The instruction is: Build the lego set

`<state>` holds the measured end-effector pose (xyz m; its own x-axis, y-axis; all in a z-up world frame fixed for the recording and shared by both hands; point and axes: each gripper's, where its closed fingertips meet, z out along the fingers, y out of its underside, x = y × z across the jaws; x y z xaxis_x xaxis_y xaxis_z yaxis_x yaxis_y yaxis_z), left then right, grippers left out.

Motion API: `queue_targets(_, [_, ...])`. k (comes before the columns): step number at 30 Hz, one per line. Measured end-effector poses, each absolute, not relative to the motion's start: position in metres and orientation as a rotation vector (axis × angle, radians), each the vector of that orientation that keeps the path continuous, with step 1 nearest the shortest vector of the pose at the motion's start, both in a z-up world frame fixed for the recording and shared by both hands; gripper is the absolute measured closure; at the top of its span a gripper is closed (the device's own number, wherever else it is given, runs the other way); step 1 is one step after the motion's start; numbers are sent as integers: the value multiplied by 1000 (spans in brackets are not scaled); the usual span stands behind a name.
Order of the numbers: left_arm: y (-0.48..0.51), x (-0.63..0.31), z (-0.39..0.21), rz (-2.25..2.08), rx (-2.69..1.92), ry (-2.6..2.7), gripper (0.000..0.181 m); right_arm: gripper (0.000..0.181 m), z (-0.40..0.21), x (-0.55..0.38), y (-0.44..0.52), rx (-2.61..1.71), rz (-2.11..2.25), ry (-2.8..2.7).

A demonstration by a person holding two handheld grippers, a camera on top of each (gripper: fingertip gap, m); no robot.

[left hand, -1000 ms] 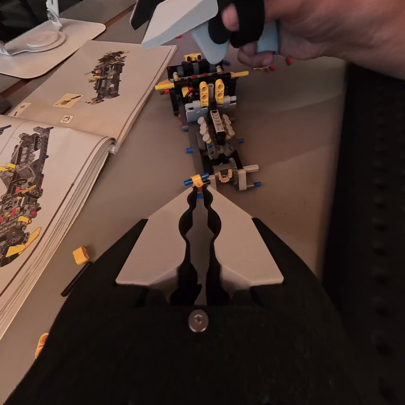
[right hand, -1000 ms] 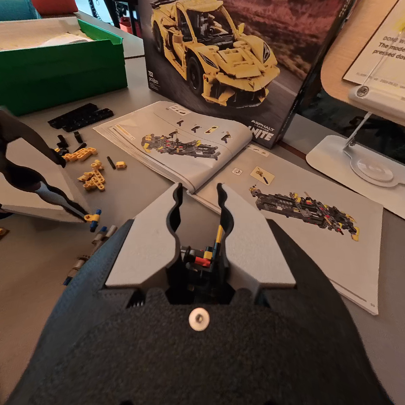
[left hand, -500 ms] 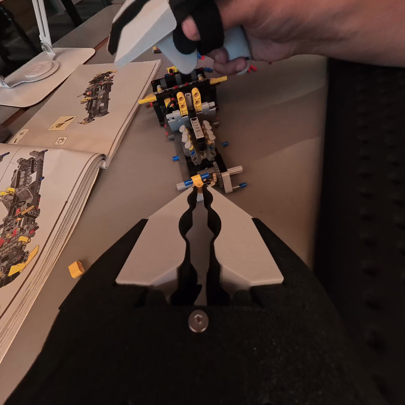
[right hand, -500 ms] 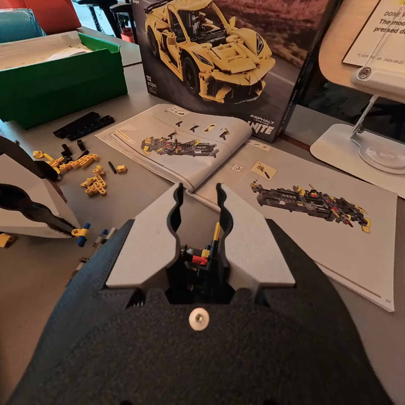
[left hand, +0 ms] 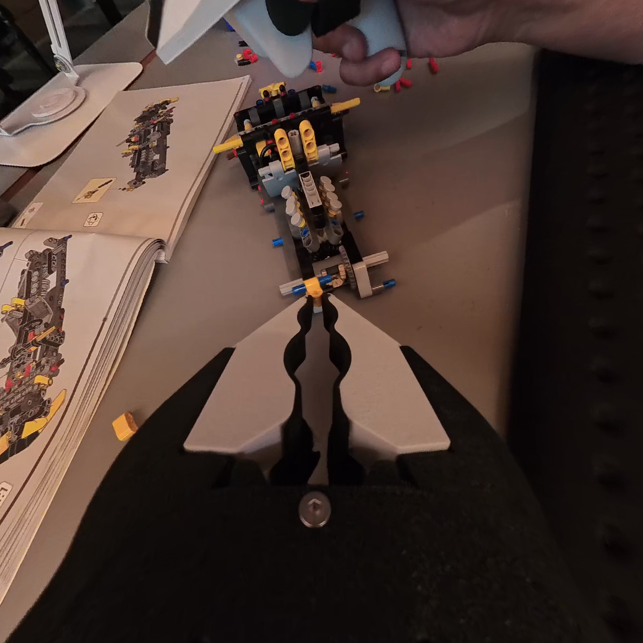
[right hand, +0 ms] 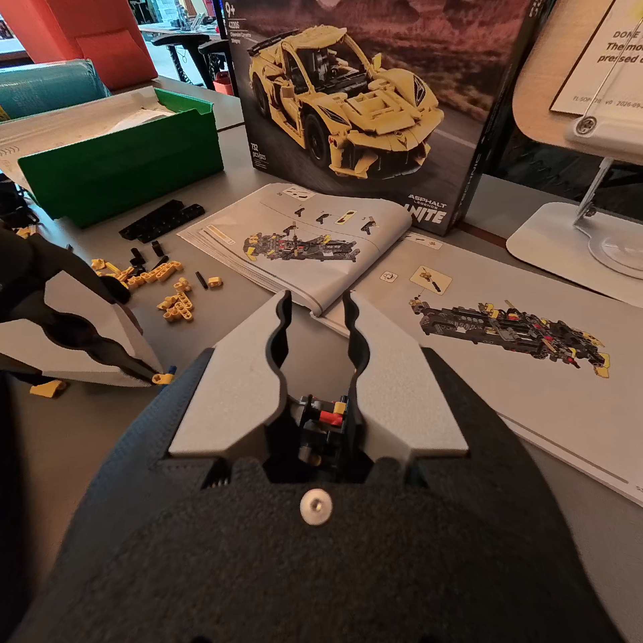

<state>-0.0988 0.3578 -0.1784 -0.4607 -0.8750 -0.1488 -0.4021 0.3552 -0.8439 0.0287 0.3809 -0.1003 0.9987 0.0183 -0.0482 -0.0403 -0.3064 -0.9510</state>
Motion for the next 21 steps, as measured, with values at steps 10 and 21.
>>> queue_targets(10, [371,-96,-178,-969,-1157,1970,175,152,-99,36,379,-1880,49,39])
queue_targets(21, [367,-96,-177,-975,-1129,1979,175,152,-94,59,371,-1872,20,96])
